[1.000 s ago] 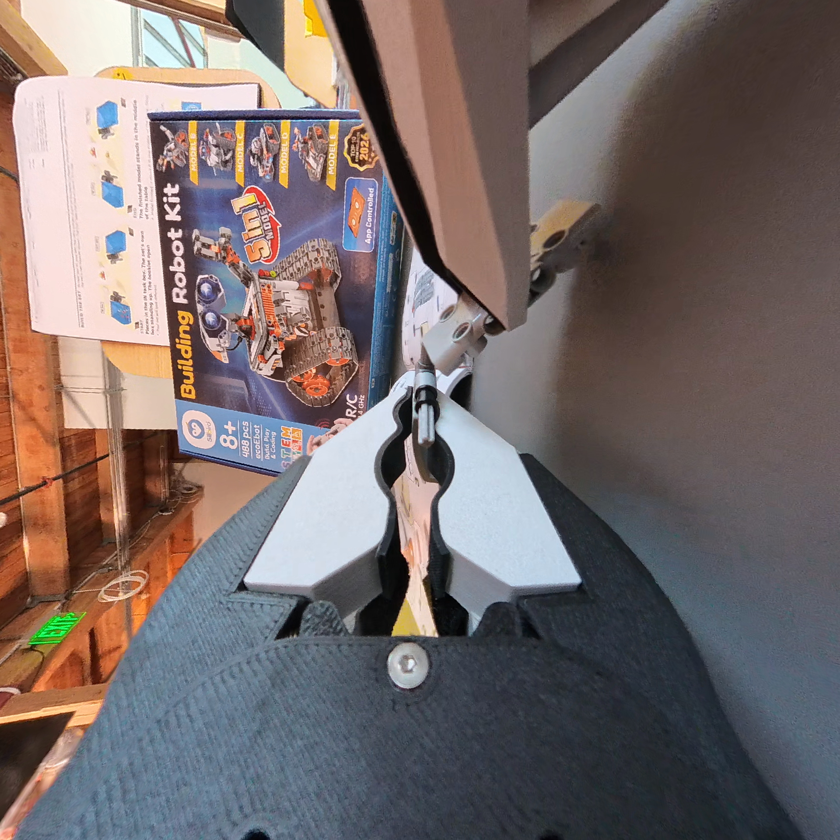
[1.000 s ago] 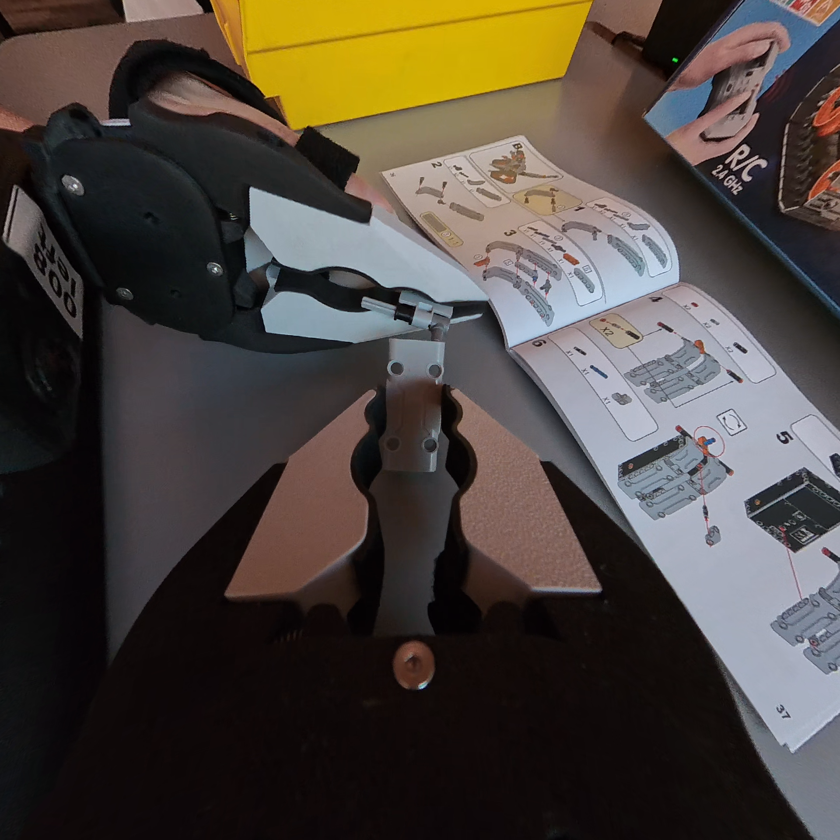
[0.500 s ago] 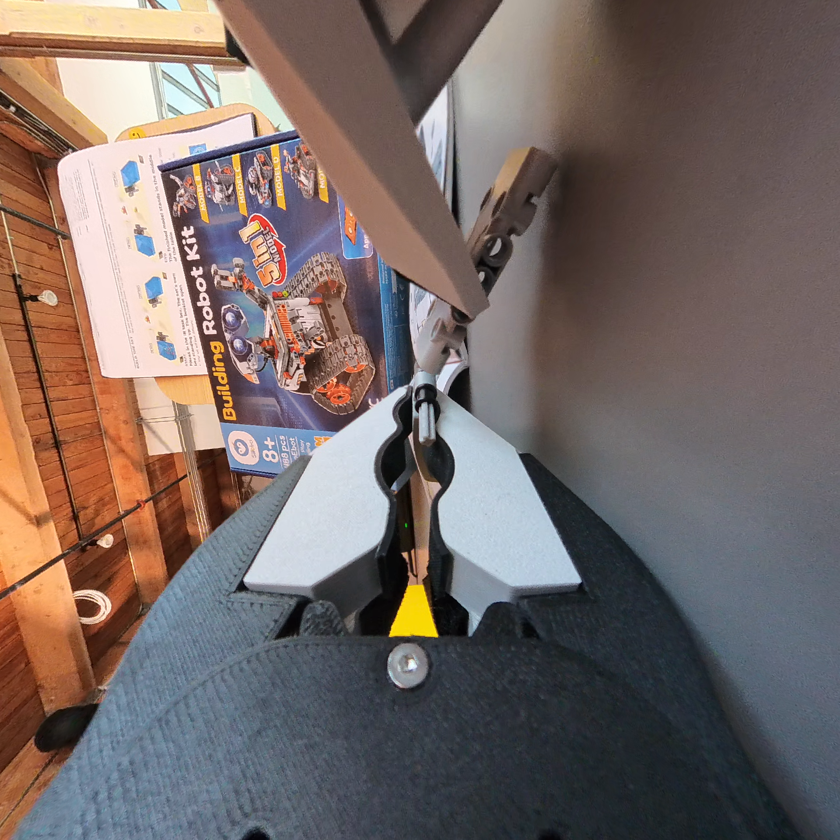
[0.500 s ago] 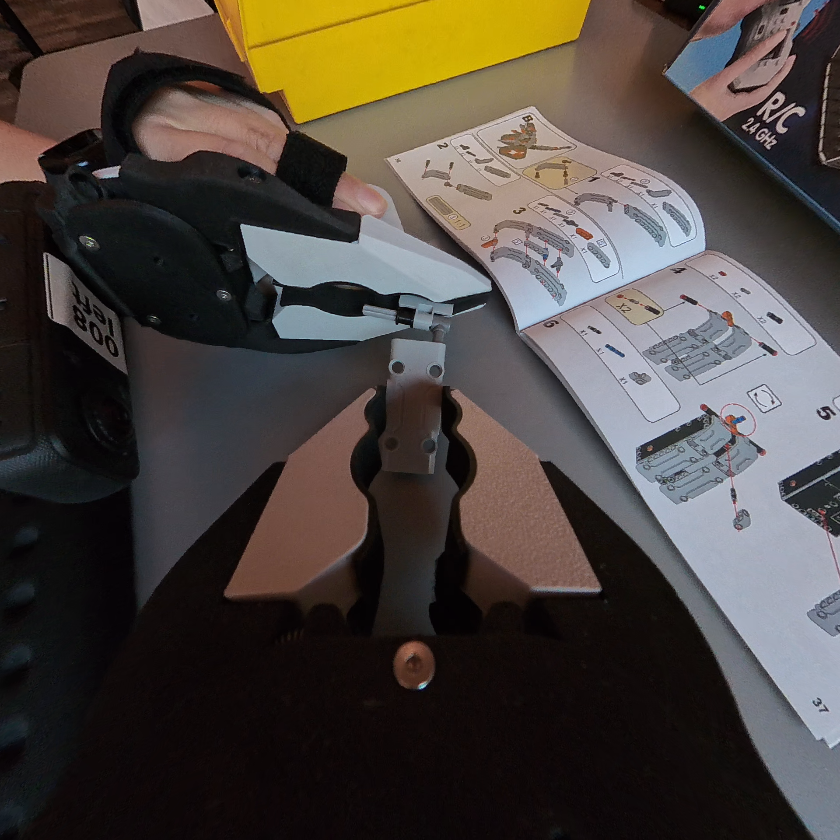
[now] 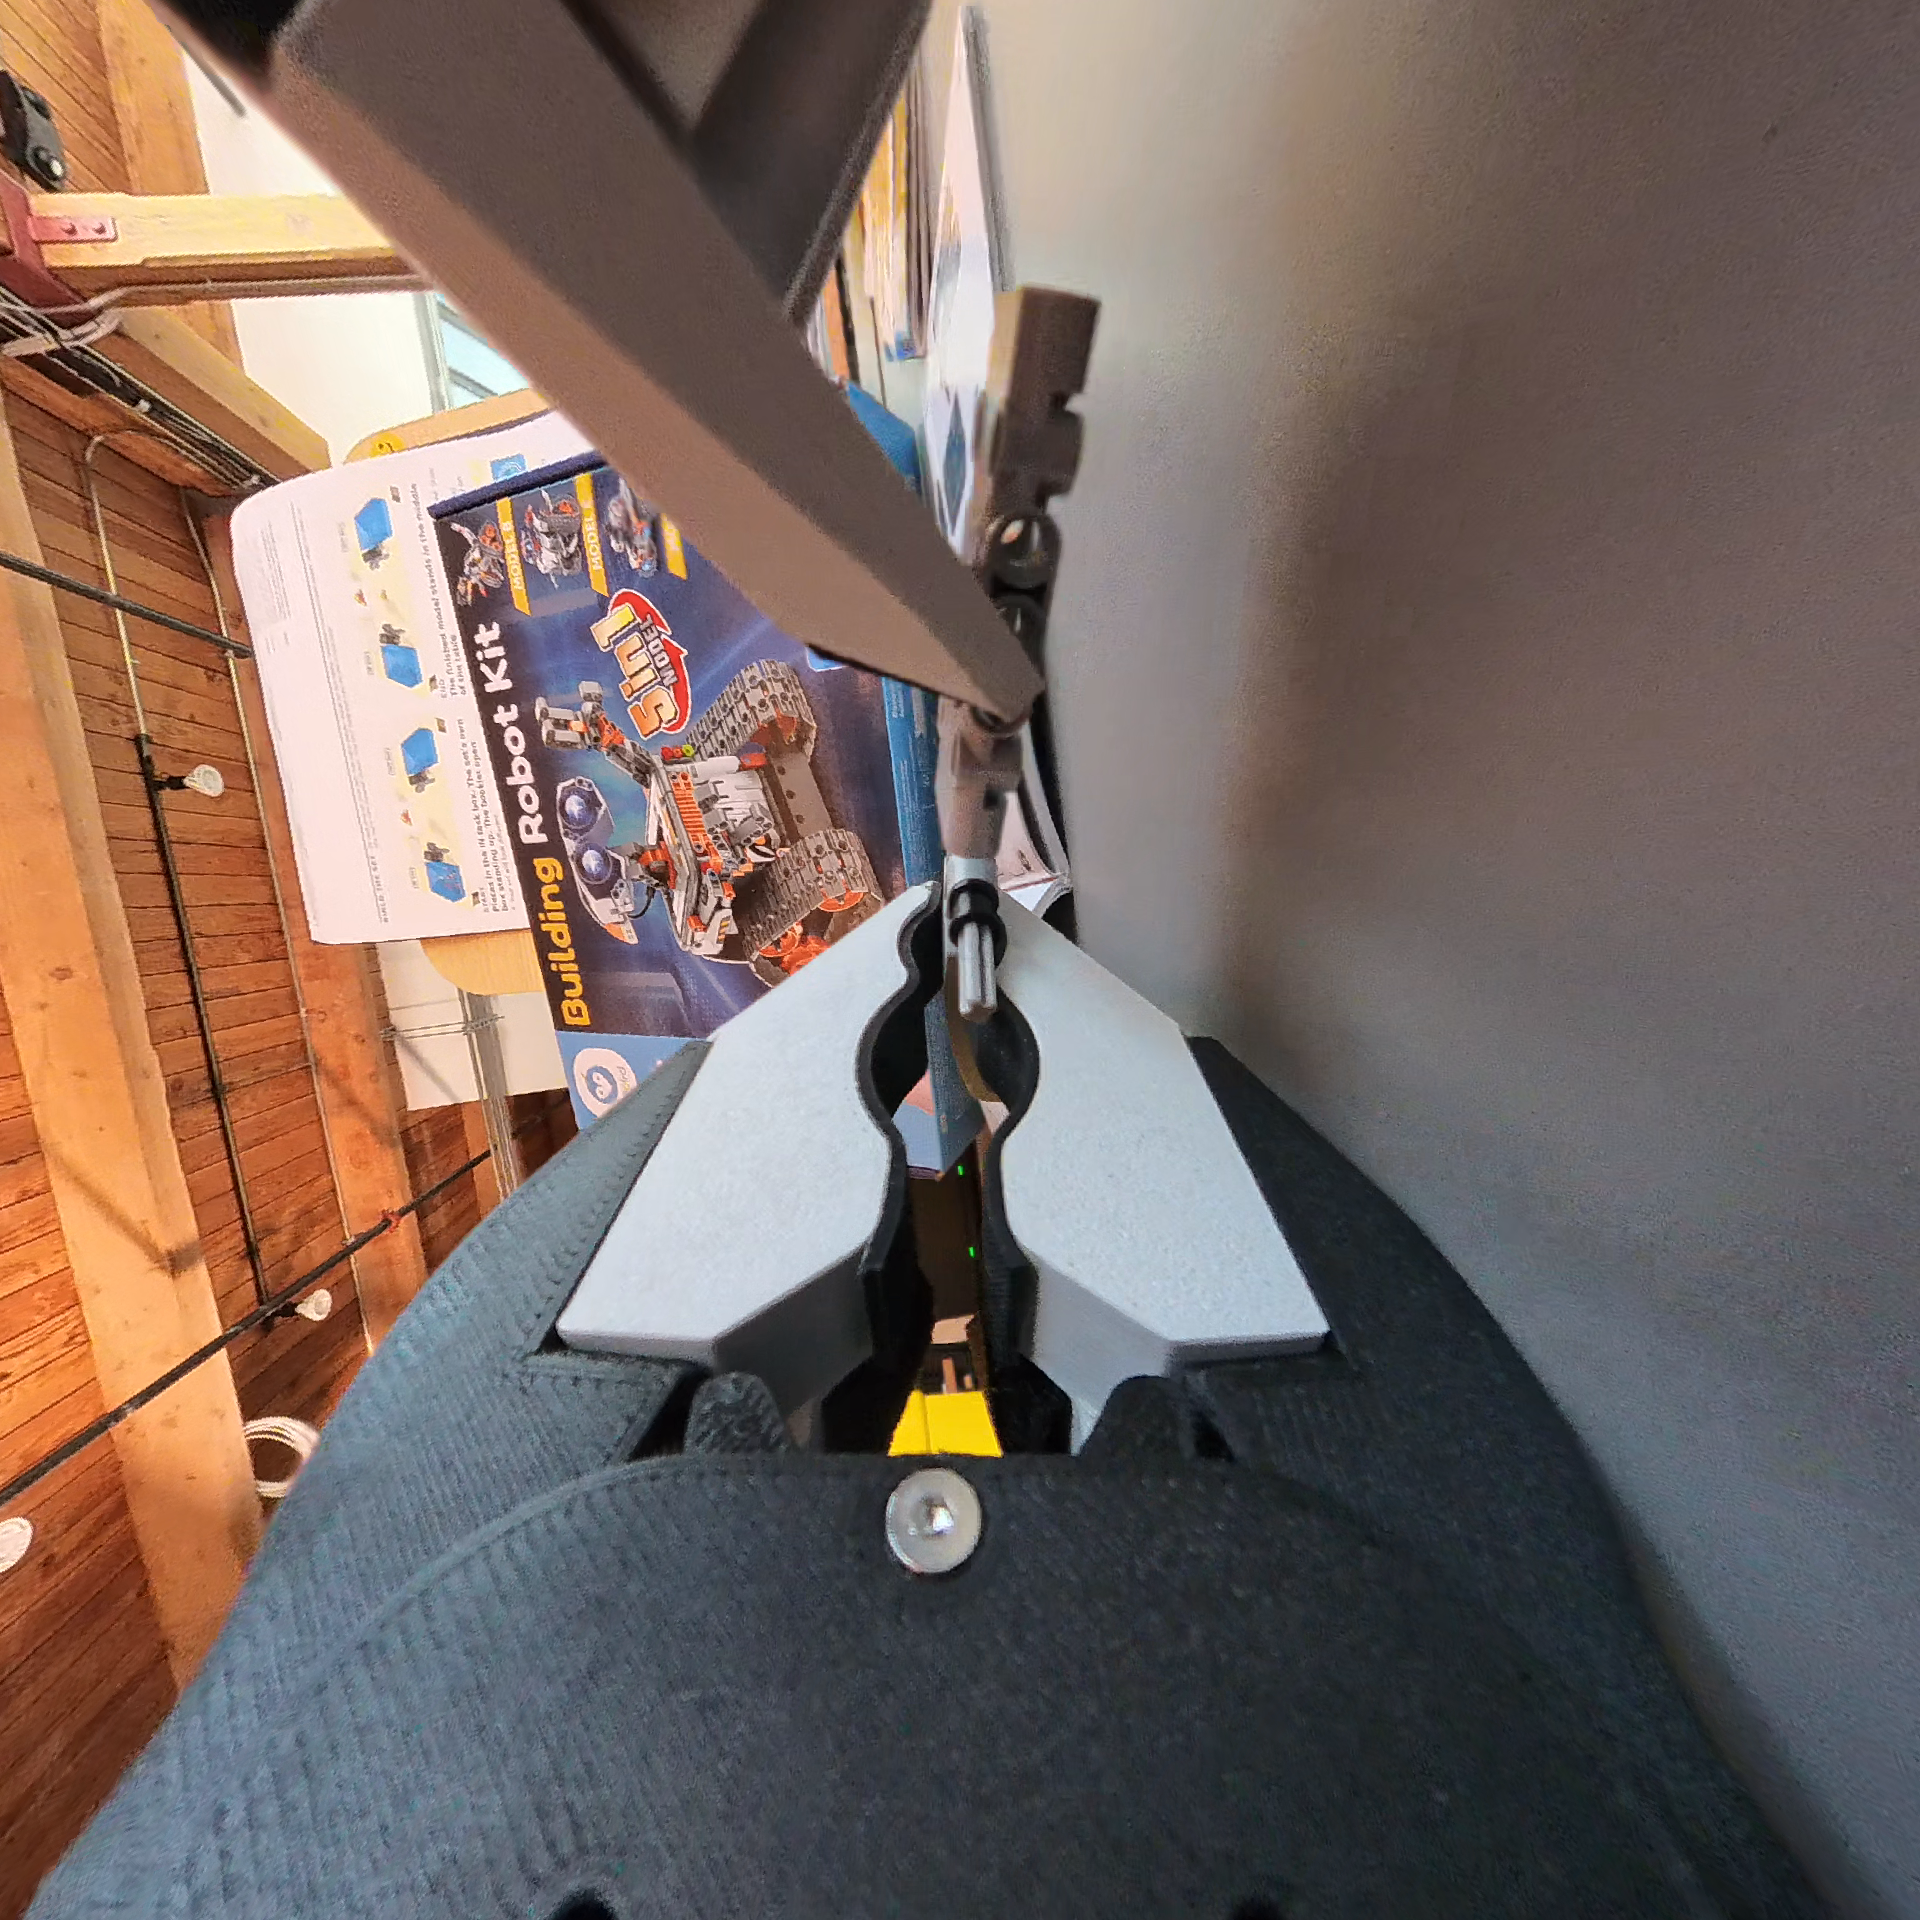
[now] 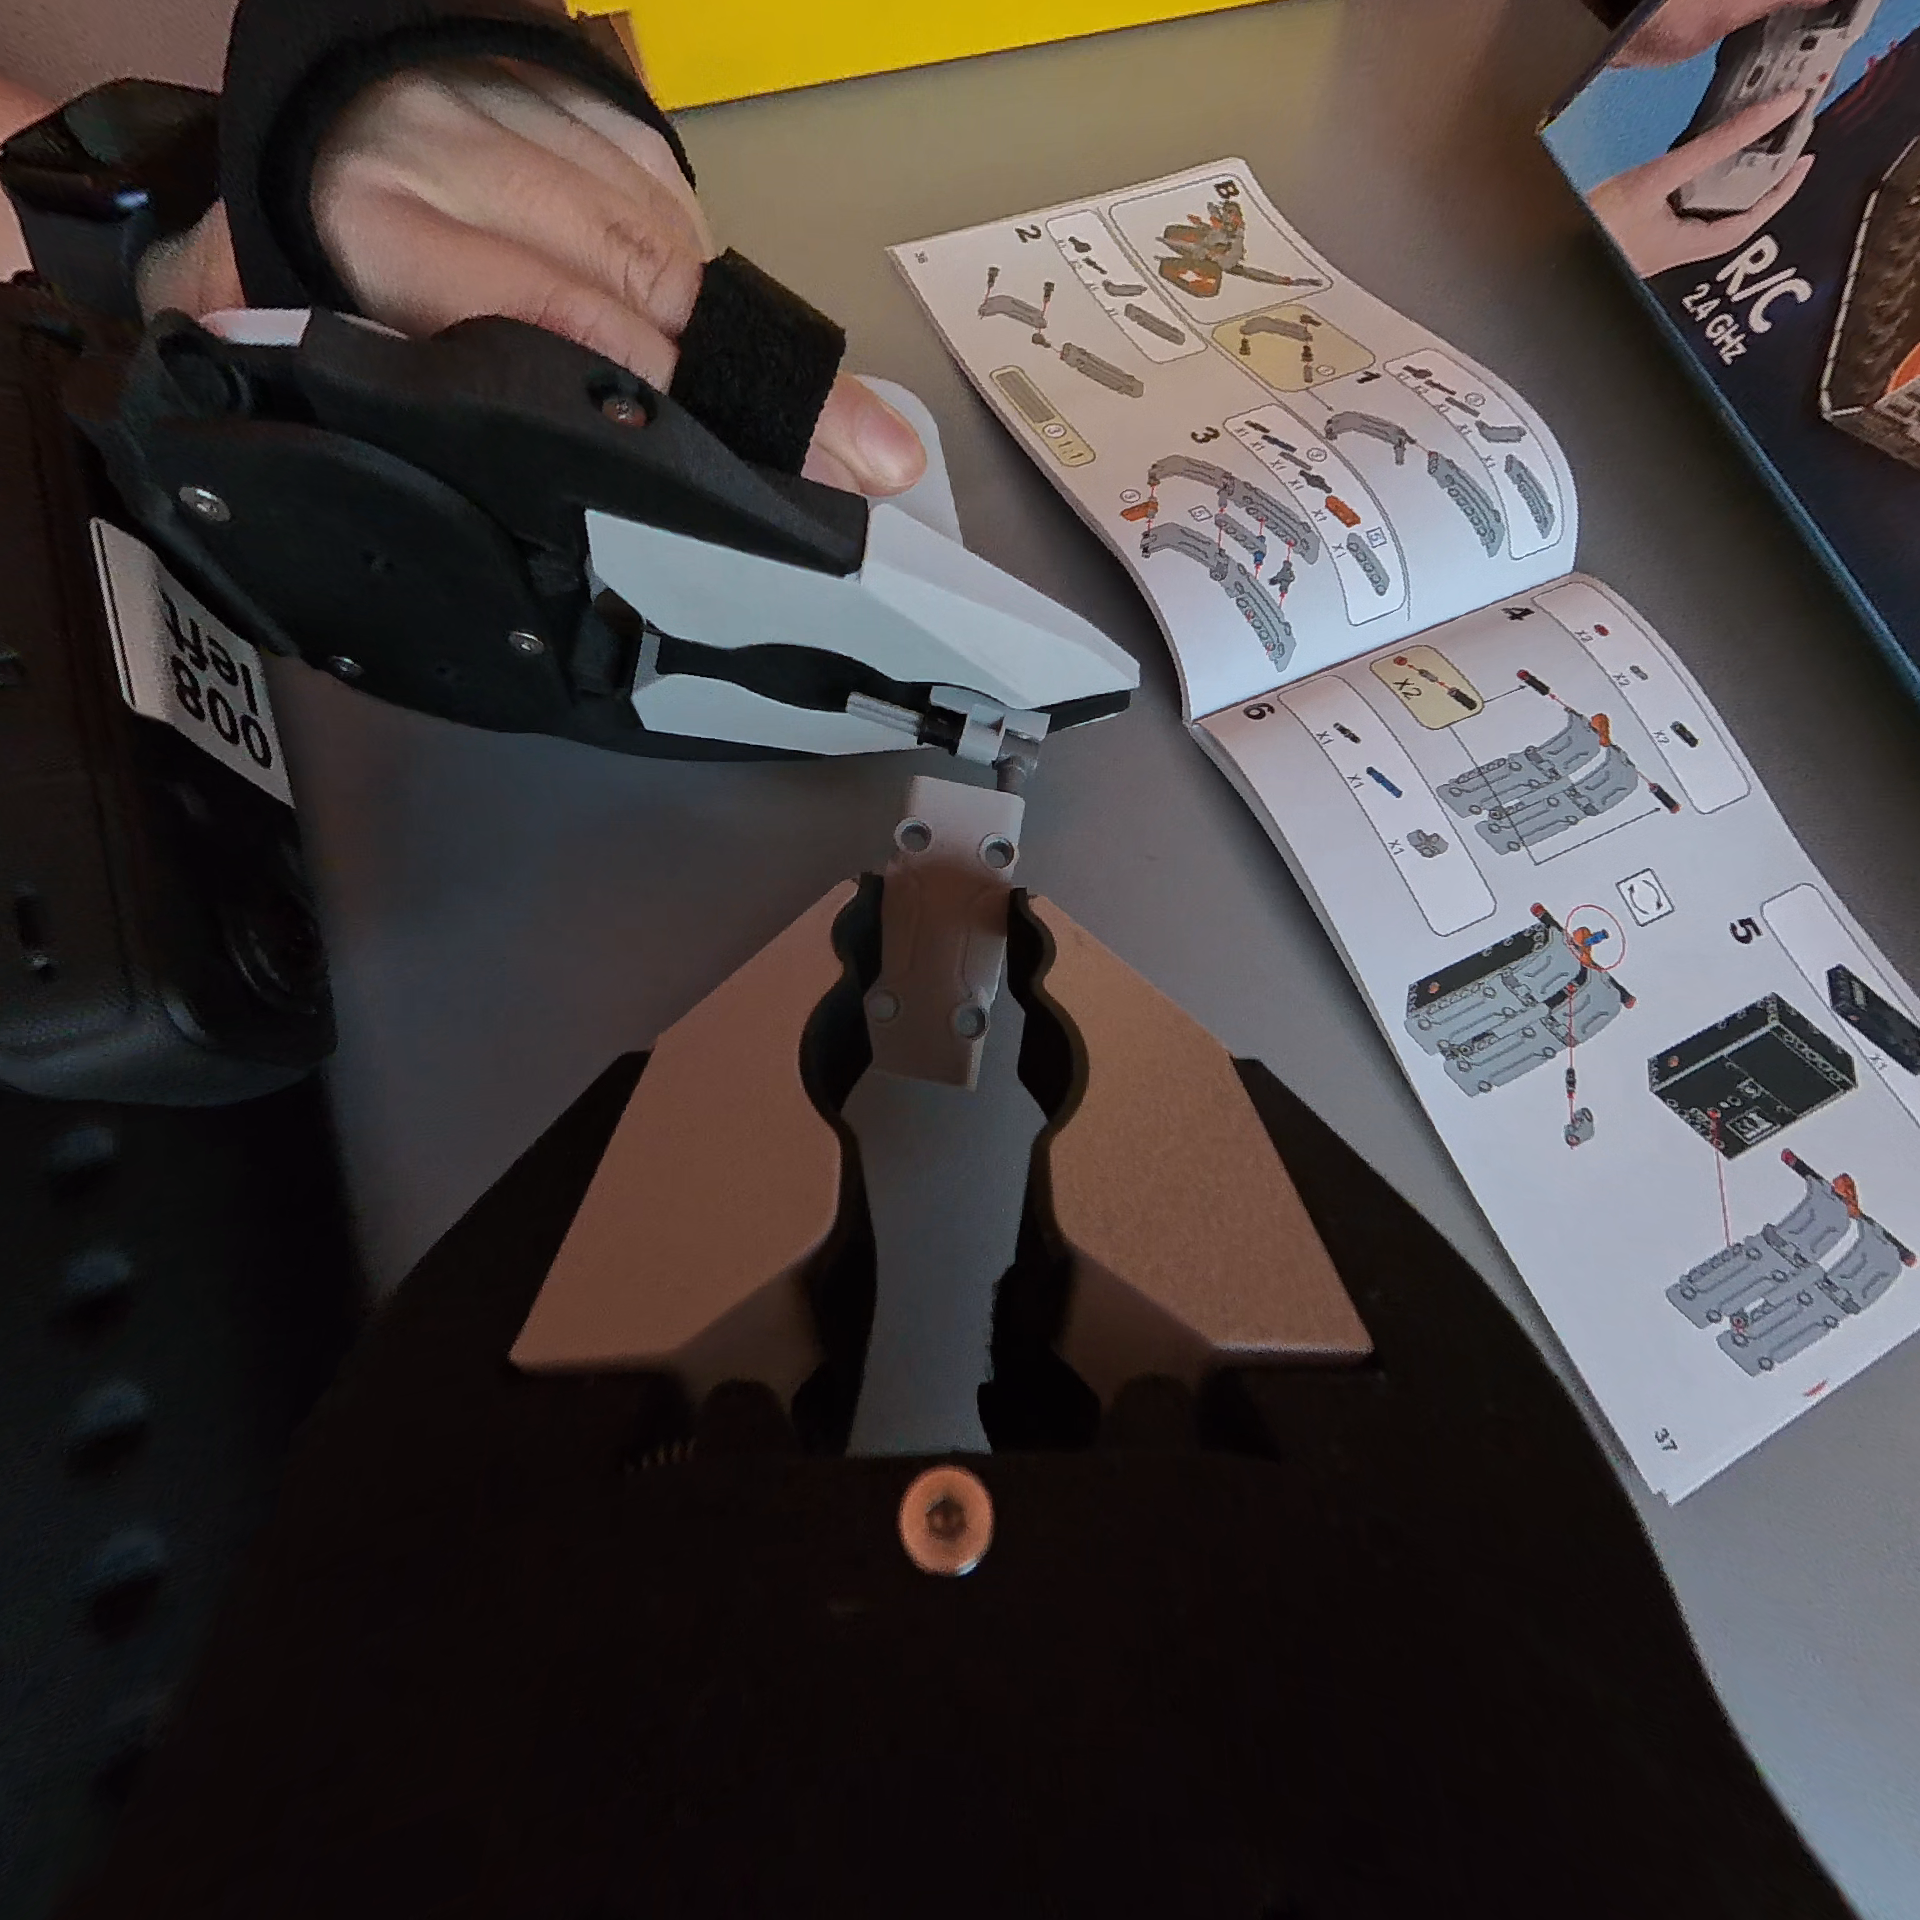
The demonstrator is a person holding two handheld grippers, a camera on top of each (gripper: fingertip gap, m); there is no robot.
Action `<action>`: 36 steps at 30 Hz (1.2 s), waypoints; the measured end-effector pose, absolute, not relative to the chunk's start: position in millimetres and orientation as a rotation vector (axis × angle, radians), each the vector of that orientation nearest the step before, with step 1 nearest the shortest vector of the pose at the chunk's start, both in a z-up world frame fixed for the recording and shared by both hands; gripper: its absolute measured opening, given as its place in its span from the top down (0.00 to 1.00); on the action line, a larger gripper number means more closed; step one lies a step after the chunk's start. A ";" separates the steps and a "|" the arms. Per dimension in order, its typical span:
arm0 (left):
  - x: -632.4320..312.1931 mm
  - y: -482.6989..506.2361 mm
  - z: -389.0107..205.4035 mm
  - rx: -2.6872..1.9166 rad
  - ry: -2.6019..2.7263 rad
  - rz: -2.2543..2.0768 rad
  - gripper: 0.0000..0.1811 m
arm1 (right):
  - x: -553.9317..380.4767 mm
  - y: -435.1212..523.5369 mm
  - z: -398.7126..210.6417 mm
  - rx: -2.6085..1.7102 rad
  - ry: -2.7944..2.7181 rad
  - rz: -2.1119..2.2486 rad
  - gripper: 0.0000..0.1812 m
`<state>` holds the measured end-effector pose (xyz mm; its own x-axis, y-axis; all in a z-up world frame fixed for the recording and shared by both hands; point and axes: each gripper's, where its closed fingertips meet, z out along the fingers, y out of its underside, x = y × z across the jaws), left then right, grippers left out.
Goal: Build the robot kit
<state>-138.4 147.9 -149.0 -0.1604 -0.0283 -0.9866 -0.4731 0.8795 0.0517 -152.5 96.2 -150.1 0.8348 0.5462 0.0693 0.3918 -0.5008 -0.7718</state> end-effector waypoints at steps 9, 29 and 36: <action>-136.9 144.6 -148.3 -0.384 1.692 0.400 1.00 | -151.4 93.7 -154.6 -2.189 -0.717 0.174 0.88; -133.7 134.1 -146.9 -0.314 1.694 0.383 1.00 | -149.7 92.0 -134.7 -2.391 -0.864 0.162 0.88; -134.2 140.9 -149.7 -0.381 1.703 0.357 1.00 | -147.0 97.6 -140.8 -2.384 -0.870 0.189 0.88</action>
